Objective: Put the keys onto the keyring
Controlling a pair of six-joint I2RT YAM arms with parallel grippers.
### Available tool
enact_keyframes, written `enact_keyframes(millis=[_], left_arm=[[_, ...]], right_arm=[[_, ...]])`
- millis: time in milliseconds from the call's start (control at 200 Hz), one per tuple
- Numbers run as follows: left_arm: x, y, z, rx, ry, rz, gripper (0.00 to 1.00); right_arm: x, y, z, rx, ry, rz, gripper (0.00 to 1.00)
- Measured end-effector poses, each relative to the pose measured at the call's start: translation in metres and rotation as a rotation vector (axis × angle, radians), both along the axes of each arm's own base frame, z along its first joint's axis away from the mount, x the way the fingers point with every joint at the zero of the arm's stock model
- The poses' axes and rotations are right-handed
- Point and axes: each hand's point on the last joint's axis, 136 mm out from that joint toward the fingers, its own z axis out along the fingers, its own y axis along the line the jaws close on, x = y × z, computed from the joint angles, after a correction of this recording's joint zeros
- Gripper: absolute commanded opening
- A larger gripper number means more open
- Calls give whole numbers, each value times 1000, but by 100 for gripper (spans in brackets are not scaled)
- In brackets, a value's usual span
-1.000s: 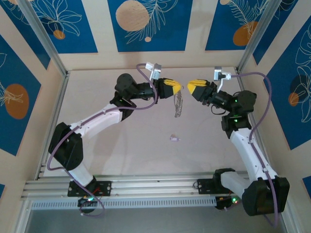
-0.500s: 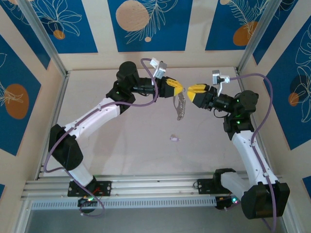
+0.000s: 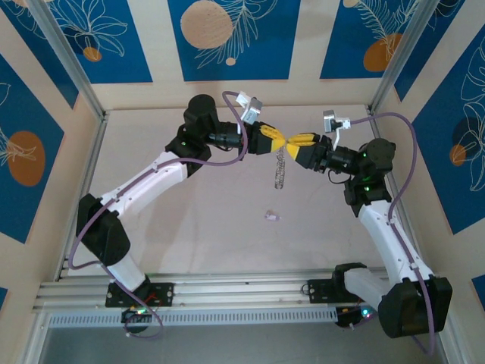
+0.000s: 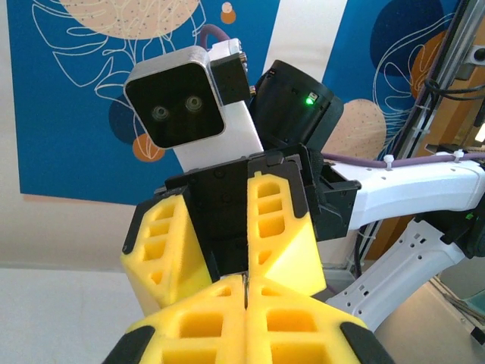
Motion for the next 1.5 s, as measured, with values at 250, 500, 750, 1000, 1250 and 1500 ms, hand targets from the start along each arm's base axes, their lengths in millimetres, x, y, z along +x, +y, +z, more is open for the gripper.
enact_keyframes(millis=[250, 500, 750, 1000, 1250, 1500], left_arm=[[1, -1, -2, 3, 4, 0, 0], [5, -1, -4, 2, 5, 5, 0], [12, 0, 1, -41, 13, 64, 43], [18, 25, 3, -129, 29, 244, 50], [24, 37, 14, -237, 52, 286, 44], [35, 27, 3, -279, 130, 240, 41]], right_arm=[[-2, 4, 1, 2, -9, 12, 26], [-5, 6, 4, 4, -29, 20, 0], [4, 3, 8, 24, -43, -30, 0], [10, -1, 16, 54, -53, -76, 0], [12, -2, 14, 78, -44, -93, 0], [12, -2, 16, 93, -46, -97, 0]])
